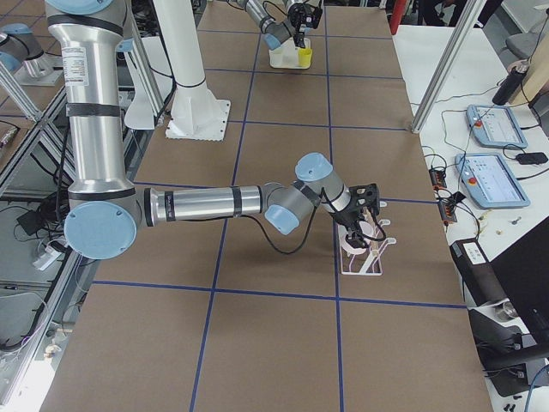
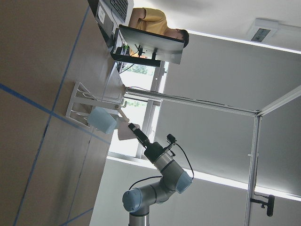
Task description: Transfer IKEA cup to right arm and place on rack
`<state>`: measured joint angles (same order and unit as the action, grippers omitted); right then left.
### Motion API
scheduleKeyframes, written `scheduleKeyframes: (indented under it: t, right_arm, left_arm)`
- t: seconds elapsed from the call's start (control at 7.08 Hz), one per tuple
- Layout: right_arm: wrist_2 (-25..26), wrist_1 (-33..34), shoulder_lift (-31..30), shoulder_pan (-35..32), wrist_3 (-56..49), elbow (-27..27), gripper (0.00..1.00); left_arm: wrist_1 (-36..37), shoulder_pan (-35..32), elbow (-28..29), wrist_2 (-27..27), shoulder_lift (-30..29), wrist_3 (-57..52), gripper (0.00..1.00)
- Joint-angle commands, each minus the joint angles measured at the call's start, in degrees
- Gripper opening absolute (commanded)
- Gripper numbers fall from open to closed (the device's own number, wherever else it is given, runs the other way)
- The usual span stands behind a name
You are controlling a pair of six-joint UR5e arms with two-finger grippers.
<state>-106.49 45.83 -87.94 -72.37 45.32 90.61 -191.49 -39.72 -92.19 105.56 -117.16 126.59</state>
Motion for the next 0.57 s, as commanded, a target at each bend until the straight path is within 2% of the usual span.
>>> scheduleKeyframes:
  t: [0.0, 0.28, 0.42]
  right_arm:
    - [0.0, -3.3, 0.0, 0.0, 0.3, -2.3, 1.0]
    - [-0.6, -3.5, 0.1, 0.0, 0.4, -1.5, 1.0]
    - [-2.0, -3.4, 0.4, 0.1, 1.3, 0.9, 1.0]
  left_arm:
    - [0.1, -0.1, 0.1, 0.0, 0.0, 0.0, 0.91]
    - [0.2, -2.8, 0.1, 0.6, 1.4, -0.7, 0.91]
    - [1.7, -5.4, -0.6, 4.4, 4.5, -8.9, 0.91]
